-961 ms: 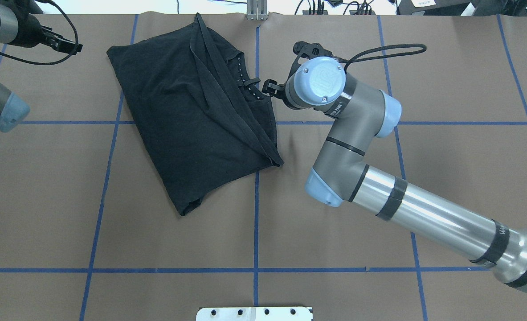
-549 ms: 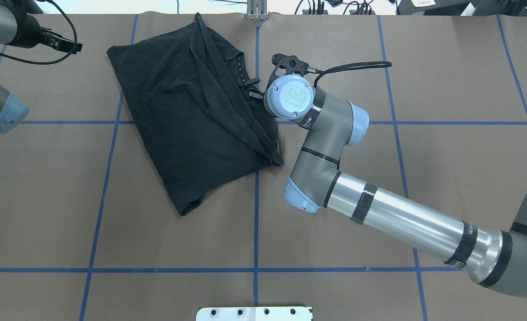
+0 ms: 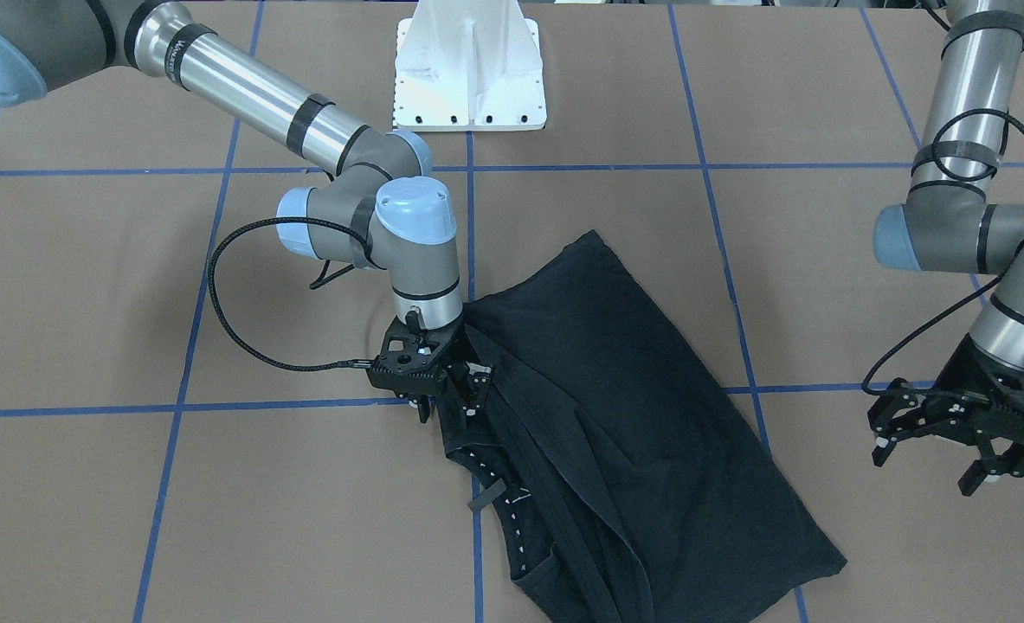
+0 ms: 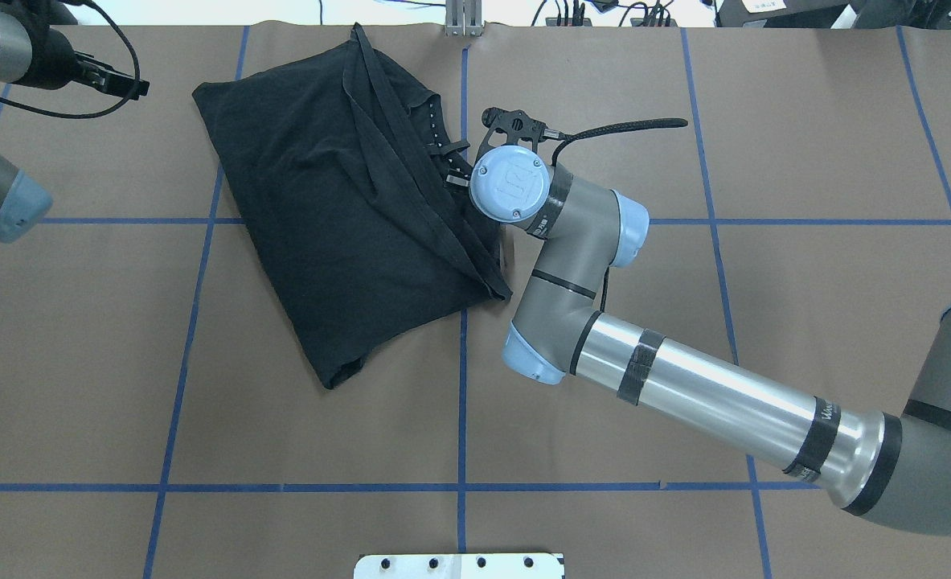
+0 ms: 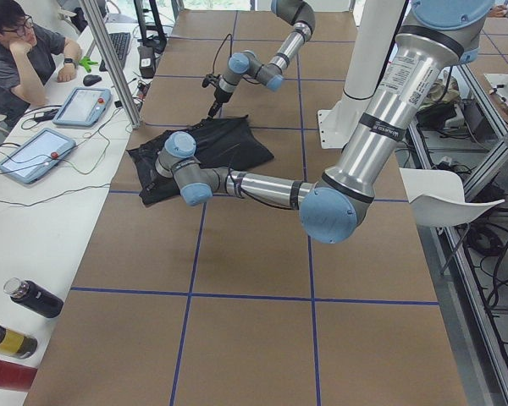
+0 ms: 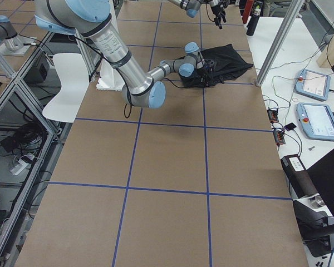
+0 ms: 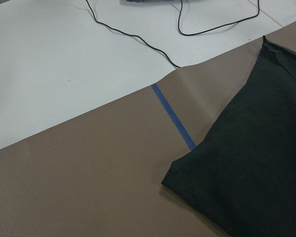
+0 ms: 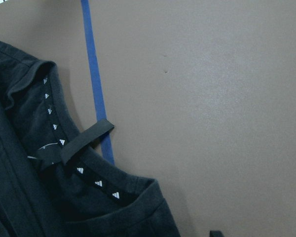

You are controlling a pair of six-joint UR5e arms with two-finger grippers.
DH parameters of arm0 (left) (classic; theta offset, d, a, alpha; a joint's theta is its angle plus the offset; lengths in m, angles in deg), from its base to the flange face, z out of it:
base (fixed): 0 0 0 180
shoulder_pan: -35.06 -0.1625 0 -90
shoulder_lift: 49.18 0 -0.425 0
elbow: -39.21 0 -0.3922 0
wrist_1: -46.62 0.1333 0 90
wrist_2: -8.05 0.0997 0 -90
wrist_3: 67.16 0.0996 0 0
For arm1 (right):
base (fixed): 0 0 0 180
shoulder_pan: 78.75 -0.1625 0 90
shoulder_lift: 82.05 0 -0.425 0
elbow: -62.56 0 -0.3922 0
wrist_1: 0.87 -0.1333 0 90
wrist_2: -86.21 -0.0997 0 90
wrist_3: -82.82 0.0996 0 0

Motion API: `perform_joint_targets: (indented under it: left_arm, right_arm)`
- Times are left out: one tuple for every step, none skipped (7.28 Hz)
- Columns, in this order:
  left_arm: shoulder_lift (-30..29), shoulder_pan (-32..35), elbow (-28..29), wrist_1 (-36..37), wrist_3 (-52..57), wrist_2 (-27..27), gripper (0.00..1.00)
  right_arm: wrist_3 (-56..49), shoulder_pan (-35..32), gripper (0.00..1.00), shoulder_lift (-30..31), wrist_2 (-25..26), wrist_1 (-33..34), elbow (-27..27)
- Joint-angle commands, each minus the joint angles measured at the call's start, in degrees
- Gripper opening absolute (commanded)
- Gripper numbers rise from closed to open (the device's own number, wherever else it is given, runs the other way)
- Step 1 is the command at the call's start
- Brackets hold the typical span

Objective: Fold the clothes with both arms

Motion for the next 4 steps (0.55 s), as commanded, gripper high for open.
perform_joint_targets:
  left_arm:
    - [0.0, 0.0, 0.0, 0.0, 0.0, 0.0, 1.0]
    - [0.0, 0.0, 0.0, 0.0, 0.0, 0.0, 1.0]
    - [0.0, 0.0, 0.2, 0.0, 0.0, 0.0, 1.0]
    - [0.1, 0.0, 0.1, 0.0, 0.0, 0.0, 1.0]
  right_arm:
    - [-1.6, 0.0, 0.57, -0.4, 0.1, -0.1, 0.8]
    - [-2.5, 0.0, 0.55, -0.6, 0.1, -0.2, 2.3]
    - [-2.8, 0.0, 0.55, -0.6, 0.4, -0.2, 2.6]
    - [-3.1, 0.0, 0.49, -0.7, 0.5, -0.2, 2.6]
